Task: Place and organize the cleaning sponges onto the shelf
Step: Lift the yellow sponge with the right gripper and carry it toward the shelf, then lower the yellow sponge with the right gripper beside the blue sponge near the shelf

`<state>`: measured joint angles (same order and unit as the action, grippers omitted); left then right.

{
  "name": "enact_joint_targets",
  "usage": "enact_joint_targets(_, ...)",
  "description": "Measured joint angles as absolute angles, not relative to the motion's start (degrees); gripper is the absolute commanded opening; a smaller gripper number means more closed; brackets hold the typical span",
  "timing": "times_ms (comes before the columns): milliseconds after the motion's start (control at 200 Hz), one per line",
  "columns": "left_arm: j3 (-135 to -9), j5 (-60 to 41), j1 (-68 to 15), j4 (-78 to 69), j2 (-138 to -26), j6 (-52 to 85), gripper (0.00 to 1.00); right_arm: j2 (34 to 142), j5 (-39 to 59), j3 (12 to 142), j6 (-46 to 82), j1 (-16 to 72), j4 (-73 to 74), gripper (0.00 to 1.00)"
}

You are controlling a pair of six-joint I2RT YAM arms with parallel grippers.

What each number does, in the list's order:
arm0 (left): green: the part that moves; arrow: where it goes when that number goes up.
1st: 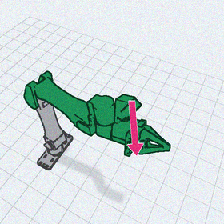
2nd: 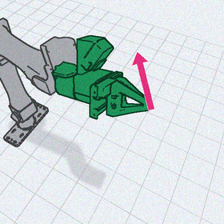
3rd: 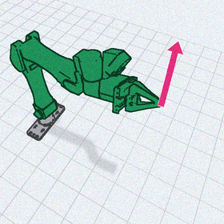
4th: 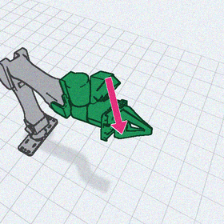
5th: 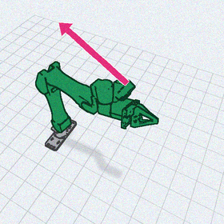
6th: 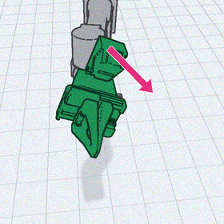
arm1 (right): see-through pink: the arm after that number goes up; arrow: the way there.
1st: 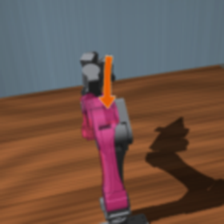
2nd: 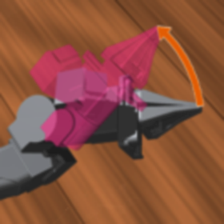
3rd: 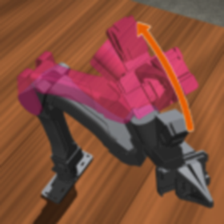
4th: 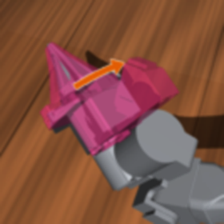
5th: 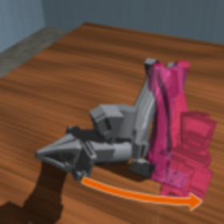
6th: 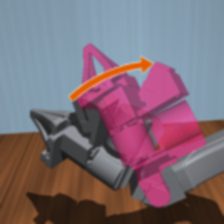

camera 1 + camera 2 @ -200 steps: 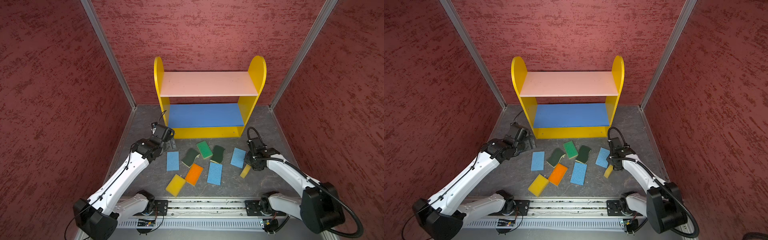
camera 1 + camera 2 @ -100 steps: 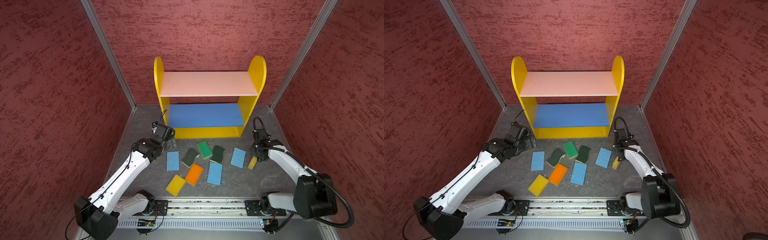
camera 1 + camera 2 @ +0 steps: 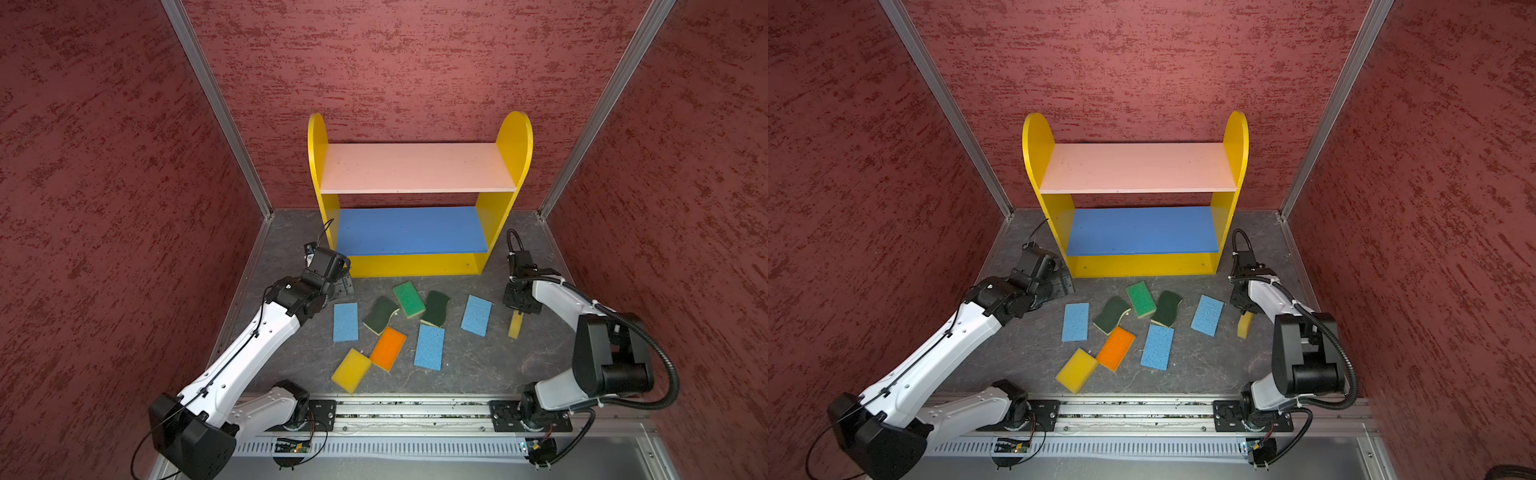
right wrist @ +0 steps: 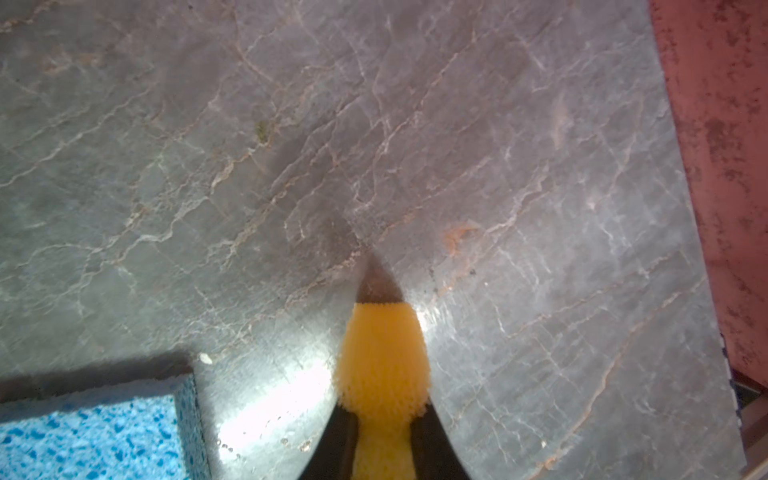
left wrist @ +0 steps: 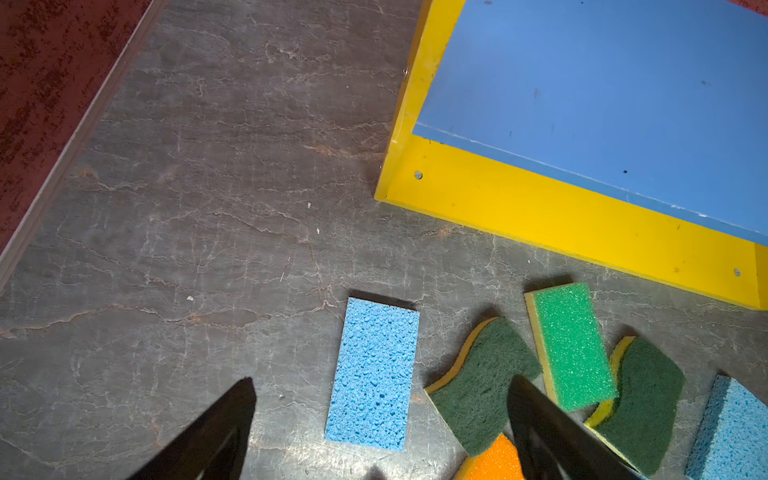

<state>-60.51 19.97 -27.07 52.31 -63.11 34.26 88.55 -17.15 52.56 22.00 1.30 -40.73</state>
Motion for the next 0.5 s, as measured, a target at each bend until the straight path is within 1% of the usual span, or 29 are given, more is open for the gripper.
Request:
enact_joint_targets(60, -60.5, 19.9, -27.1, 52.2, -63.1, 34.3, 0.95, 89.2, -17.1, 52.6, 22.0, 1.3, -40.0, 0.23)
enact_joint_targets(165, -60.5, 20.0, -27.1, 52.2, -63.1, 34.3, 0.95, 89.9, -16.9, 52.8, 22.1, 1.3, -39.2, 0.34)
enact_joint_targets(346, -60.5, 20.3, -27.1, 52.4, -63.1, 34.3, 0.95, 91.6, -16.7, 54.0, 23.2, 1.2, -39.0, 0.43)
enact_joint_targets(501, -60.5, 20.8, -27.1, 52.8, -63.0, 34.3, 0.95, 91.5, -16.7, 54.4, 23.6, 1.2, -39.3, 0.45)
